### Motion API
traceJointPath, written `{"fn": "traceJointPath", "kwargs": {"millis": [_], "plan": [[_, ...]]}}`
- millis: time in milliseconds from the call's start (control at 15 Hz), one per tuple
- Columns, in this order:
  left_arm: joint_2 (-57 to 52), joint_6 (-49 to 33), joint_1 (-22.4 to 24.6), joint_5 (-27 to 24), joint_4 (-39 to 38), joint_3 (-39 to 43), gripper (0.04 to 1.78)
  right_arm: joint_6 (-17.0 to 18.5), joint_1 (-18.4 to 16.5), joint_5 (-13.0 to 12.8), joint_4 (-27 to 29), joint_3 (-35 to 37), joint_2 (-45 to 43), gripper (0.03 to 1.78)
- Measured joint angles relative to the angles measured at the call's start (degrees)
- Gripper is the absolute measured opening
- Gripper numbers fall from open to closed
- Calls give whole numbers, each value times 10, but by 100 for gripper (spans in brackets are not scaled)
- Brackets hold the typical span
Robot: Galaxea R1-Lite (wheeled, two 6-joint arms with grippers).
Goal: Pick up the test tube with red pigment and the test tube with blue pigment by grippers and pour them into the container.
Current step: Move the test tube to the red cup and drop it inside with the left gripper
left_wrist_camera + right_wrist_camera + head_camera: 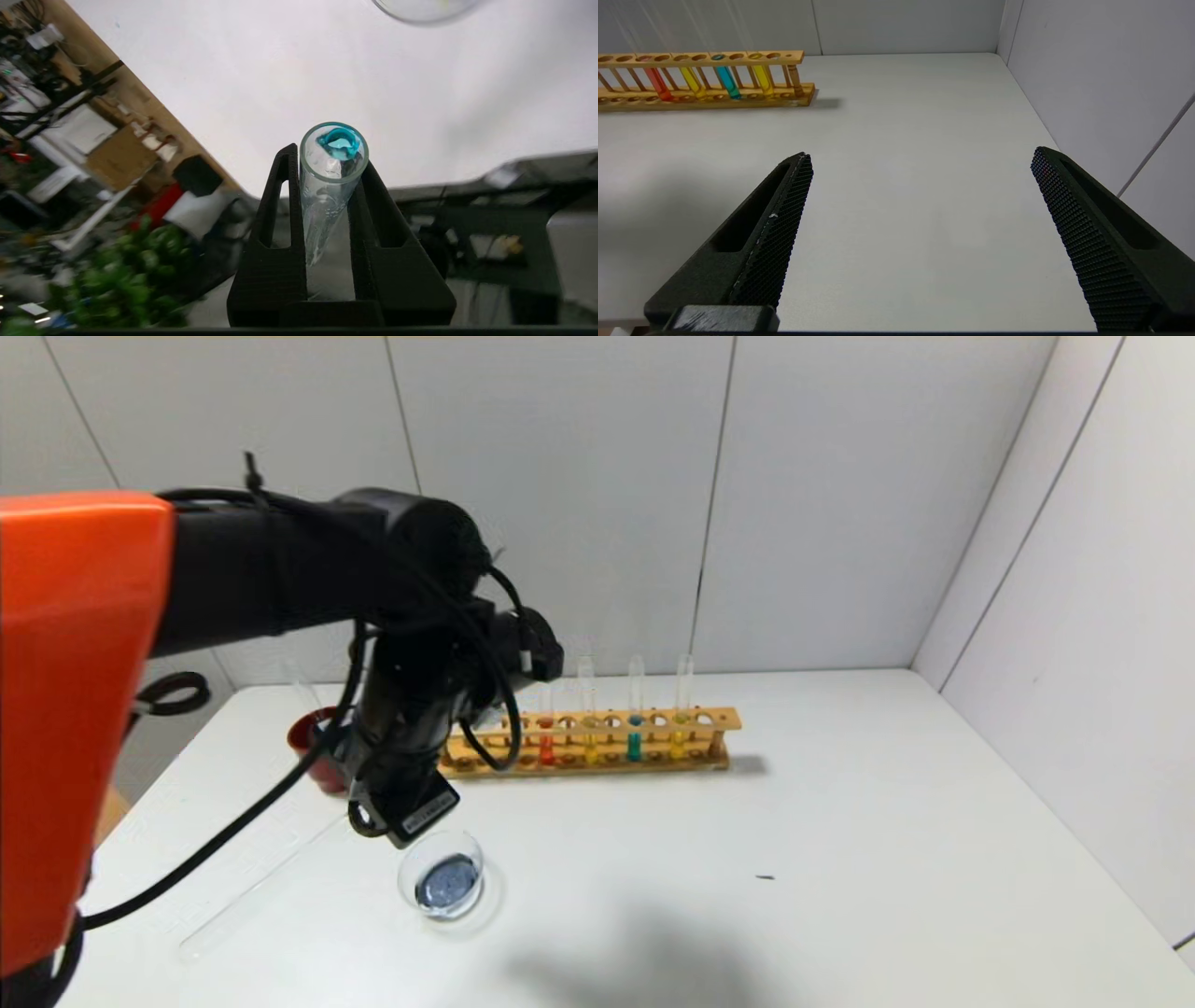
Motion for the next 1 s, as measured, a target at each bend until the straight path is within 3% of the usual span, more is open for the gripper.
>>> {"fn": "traceJointPath", "kwargs": {"millis": [267, 800, 1000], "plan": [[-67, -39, 66, -13, -120, 16, 31, 0, 0, 0, 0, 0, 0, 171], [-136, -53, 191, -38, -464, 126, 31, 0, 0, 0, 0, 0, 0, 171], [-142, -44, 232, -38, -510, 144, 31, 0, 0, 0, 0, 0, 0, 171]]}}
